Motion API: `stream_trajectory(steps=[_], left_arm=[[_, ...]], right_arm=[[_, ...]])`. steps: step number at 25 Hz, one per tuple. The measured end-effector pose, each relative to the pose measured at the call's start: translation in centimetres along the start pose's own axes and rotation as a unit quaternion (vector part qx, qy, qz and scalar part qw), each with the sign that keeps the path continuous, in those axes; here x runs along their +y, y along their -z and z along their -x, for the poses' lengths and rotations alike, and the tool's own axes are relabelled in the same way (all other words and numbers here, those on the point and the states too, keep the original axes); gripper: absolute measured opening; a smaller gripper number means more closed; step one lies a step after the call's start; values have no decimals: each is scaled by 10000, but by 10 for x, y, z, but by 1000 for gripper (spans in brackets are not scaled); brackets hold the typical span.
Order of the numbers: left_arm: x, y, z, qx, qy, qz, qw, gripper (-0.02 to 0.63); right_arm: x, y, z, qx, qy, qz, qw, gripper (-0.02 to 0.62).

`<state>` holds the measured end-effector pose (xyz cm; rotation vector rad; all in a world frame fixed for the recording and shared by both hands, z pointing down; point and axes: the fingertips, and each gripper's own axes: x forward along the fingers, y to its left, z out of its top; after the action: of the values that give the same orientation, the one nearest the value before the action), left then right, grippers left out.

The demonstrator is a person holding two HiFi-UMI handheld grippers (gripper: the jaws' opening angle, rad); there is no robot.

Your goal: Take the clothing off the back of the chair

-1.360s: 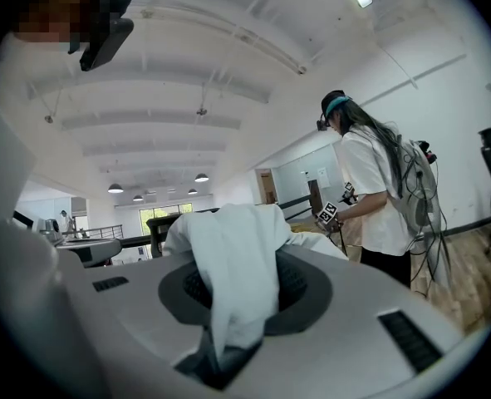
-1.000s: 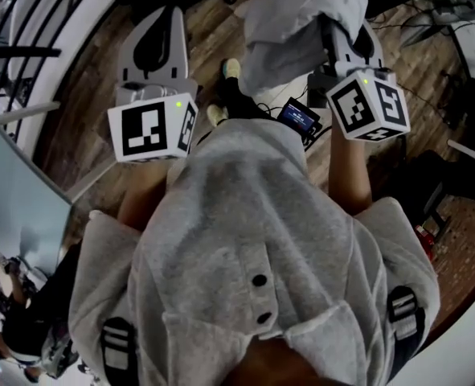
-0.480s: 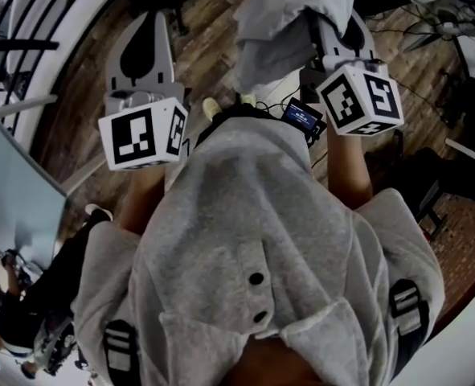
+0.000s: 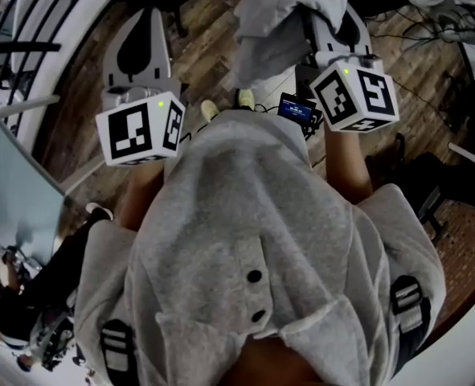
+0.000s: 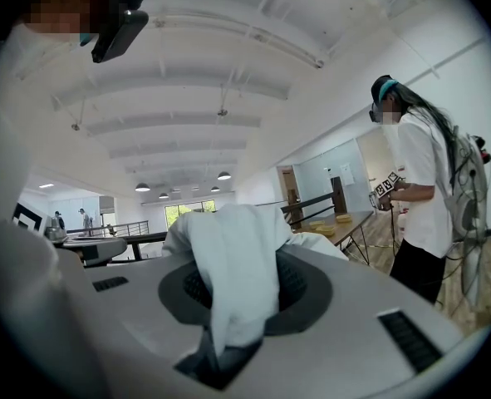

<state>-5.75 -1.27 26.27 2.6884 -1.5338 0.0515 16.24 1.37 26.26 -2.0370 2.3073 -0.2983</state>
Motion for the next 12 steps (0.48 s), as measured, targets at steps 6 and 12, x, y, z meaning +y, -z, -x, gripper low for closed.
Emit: stream_trajectory(steps=[6, 12], left_arm=[[-8, -3, -13, -17, 50, -5, 10000, 11], [-21, -3, -25, -9, 177, -11, 9998, 11]], right_arm=[[-12, -3, -4, 40, 31, 18, 10000, 103], [-23, -2, -3, 84, 67, 5, 9999, 103]])
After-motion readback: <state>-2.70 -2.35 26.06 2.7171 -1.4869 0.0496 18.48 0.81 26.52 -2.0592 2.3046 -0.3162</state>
